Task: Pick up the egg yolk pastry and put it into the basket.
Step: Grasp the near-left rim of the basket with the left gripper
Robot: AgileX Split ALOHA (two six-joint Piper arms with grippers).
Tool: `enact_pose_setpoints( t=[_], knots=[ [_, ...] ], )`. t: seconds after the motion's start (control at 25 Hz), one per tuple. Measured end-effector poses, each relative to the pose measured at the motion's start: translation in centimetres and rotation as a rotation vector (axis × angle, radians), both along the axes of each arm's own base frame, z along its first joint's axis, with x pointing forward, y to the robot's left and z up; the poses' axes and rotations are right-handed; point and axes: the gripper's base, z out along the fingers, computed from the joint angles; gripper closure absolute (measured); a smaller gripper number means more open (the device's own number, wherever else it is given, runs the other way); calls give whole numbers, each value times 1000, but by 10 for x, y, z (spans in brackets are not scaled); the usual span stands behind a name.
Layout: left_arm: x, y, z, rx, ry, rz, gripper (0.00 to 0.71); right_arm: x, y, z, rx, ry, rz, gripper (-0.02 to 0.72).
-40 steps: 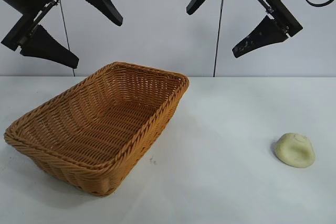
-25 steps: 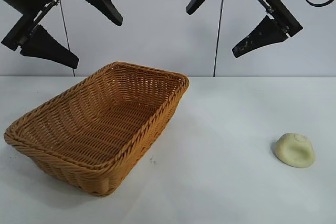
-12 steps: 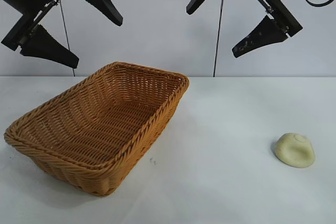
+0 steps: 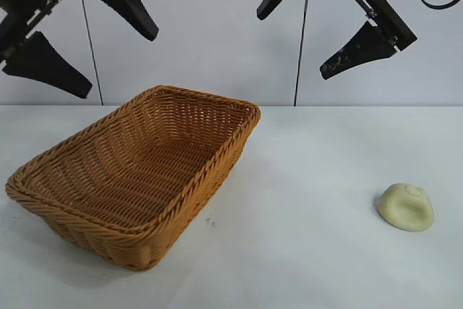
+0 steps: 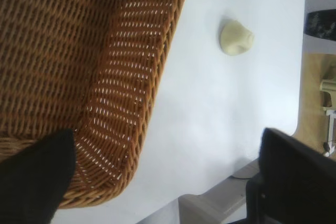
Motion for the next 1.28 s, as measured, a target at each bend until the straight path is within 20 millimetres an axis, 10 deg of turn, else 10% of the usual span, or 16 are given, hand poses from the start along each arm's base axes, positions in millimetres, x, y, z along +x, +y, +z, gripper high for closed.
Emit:
enact_pose_setpoints(
  t=[0.44,1.28],
  knots=[
    [-49,15,56,96,-26,214,14,0,0,0,1,-1,-2,10],
    [-62,22,-44,133,231,830,14,0,0,0,1,1,-2,10]
  ],
)
